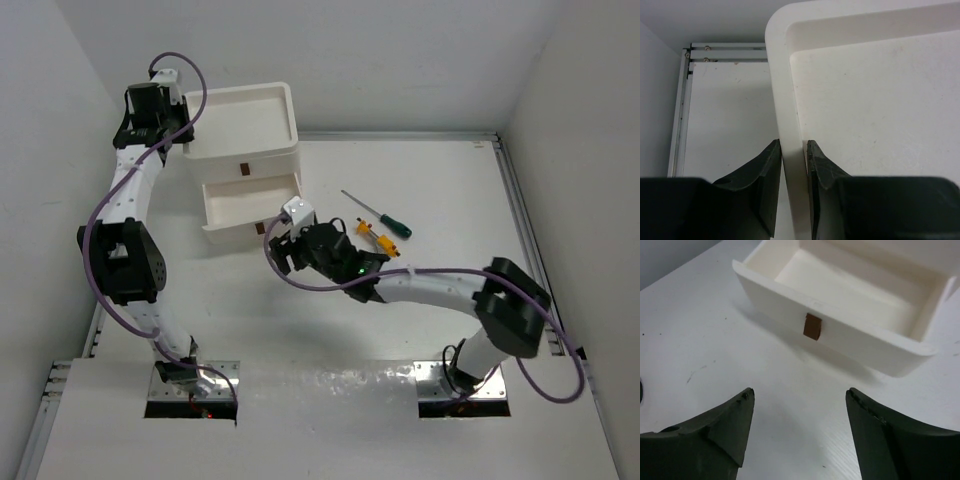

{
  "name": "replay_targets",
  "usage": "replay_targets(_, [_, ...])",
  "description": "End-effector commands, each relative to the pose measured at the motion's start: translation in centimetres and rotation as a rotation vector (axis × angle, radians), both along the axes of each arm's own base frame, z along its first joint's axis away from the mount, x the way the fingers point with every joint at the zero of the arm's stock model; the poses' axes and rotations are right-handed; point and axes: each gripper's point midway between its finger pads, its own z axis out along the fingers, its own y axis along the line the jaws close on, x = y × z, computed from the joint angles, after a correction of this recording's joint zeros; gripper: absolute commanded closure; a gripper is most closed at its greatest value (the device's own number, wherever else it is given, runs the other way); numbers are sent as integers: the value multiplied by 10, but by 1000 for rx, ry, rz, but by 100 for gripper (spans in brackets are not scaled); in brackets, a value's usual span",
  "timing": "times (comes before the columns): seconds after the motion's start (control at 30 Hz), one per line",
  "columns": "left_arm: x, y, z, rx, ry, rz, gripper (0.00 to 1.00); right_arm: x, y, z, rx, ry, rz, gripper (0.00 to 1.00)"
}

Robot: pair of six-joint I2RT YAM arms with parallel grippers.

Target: Sort the tools into containers

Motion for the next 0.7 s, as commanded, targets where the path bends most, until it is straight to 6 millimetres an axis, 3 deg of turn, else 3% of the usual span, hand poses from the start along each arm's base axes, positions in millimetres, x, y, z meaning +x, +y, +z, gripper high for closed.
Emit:
replay_targets(0.0, [-22,-6,-40,6,153,-28,100,-8,-37,43,-67,-93,-8,26])
replay_targets(0.03, [-22,-6,-39,6,149,-28,100,-11,-54,59,-73,-109,-35,1])
replay_targets(0.1, [-22,-6,-39,6,148,-28,100,2,-84,71,-94,-104,-118,1])
replay_targets(0.13, [-22,-6,-39,7,146,-30,100,4,-105,64,-128,-28,-143,1])
replay_targets(0.17, [-22,-6,-39,3,148,-30,100,26,-126,71,-97,38,-172,1])
replay_targets(0.23, [-22,-8,-38,1,147,-37,100,34,-164,43,-158,208,-212,1])
replay_targets(0.27, [-22,-8,-38,0,146,-36,100,52,-192,30,-191,270,-265,2])
replay_targets(0.3, [-23,-8,-36,-2,144,-39,100,47,-203,12,-265,325,-221,5])
replay_targets(0.33, [-23,-9,-36,-4,145,-41,100,54,-215,7,-305,342,-241,10])
replay_targets(0.37, [-23,-9,-35,-5,145,-43,100,57,-222,-15,-380,391,-241,21])
replay_targets(0.4, [-25,-9,-33,-3,148,-44,100,54,-236,-29,-471,431,-241,23])
replay_targets(0.43, [-26,-9,-33,1,149,-47,100,62,-243,-31,-492,452,-261,23])
replay_targets(0.47, [-27,-9,-31,5,148,-47,100,63,-249,-52,-530,523,-259,23])
replay_targets(0.5, [-29,-8,-30,10,150,-44,100,61,-252,-61,-525,573,-246,20])
replay_targets(0.57, [-31,-7,-28,18,146,-41,100,76,-269,-70,-499,609,-299,20])
replay_targets(0.67, [-33,-6,-26,22,143,-36,100,88,-274,-88,-459,643,-315,22])
